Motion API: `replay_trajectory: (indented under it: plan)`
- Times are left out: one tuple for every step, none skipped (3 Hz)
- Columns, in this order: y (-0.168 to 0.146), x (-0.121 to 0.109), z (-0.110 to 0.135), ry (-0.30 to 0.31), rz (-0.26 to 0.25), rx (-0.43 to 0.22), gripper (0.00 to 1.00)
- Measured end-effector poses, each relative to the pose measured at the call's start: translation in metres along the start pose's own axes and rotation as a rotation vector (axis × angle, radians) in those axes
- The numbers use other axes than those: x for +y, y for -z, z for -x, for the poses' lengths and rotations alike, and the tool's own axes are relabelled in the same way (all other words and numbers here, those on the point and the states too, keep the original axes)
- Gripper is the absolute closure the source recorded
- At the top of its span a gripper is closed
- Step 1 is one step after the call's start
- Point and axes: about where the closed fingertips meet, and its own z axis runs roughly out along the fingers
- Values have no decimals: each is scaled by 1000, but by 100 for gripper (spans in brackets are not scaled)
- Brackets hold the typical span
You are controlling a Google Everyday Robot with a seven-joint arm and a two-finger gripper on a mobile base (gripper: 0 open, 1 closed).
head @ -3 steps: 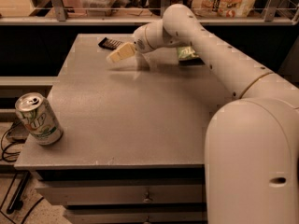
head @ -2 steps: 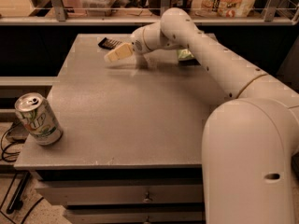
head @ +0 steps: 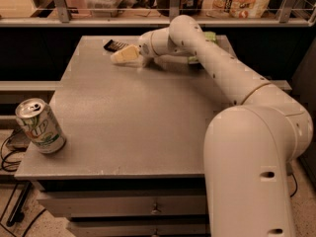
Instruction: Move rxbar chocolate near 7up can
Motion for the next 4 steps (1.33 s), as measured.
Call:
replay_trajectory:
  plan:
    - [-6,-6,-1,-15,3,-10,23]
    - [-7,-6,-1,-15,3,-10,47]
    - [-6,-6,1,-14,3,-10,70]
    - [-5,-6,3,-14,3,-10,93]
